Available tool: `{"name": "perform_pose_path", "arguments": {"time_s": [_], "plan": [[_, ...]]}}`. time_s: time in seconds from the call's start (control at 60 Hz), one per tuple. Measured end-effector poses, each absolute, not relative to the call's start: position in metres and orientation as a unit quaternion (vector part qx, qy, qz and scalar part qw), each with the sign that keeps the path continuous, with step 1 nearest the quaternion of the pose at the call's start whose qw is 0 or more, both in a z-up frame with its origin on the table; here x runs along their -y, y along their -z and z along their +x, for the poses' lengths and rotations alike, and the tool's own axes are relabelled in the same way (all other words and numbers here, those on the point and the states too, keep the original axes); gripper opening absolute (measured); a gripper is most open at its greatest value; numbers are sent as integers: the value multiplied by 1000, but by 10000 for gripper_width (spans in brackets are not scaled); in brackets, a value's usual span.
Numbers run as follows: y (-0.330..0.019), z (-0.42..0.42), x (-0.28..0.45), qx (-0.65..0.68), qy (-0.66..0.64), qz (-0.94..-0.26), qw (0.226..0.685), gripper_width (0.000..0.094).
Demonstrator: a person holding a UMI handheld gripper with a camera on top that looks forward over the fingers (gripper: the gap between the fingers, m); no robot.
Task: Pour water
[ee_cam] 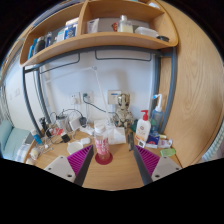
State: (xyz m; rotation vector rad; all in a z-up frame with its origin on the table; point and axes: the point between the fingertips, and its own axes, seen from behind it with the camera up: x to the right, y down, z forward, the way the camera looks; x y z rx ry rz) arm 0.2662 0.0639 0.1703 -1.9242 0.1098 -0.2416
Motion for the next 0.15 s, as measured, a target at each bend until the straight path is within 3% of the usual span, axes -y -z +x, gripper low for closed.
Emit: {"name": "perform_pose_path", "arguments": {"time_s": [0.15], "plan": [[-174,269,-65,-53,95,-817,567,829]]}}
